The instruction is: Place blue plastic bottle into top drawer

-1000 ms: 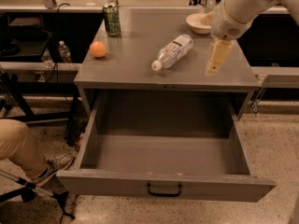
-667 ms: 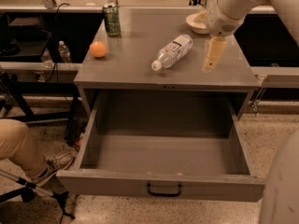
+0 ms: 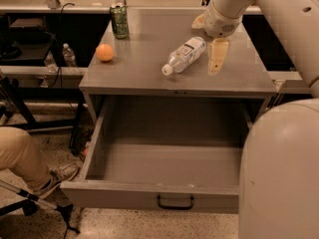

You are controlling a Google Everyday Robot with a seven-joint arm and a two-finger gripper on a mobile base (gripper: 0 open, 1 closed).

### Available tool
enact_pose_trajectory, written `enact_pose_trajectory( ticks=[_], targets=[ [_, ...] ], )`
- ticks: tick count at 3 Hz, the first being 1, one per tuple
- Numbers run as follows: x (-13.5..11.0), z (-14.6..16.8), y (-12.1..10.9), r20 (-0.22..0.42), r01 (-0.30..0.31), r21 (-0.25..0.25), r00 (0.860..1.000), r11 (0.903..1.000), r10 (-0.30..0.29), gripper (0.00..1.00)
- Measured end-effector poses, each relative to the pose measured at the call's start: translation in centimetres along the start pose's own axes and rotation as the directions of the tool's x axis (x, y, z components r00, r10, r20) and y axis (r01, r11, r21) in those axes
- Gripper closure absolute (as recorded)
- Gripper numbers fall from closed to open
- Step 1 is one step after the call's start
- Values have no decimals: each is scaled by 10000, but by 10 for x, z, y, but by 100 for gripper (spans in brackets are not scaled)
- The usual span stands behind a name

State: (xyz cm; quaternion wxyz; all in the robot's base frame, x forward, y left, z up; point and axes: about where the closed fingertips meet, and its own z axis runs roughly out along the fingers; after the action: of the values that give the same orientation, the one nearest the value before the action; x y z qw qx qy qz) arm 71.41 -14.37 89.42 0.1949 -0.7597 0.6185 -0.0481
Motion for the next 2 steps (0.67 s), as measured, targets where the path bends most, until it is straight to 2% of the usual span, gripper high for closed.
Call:
enact_pose_trajectory(
  ticks=[2],
  targets=[
    [-14,21,-17,-439,688,-132,9966,9975,-693,0]
  ],
)
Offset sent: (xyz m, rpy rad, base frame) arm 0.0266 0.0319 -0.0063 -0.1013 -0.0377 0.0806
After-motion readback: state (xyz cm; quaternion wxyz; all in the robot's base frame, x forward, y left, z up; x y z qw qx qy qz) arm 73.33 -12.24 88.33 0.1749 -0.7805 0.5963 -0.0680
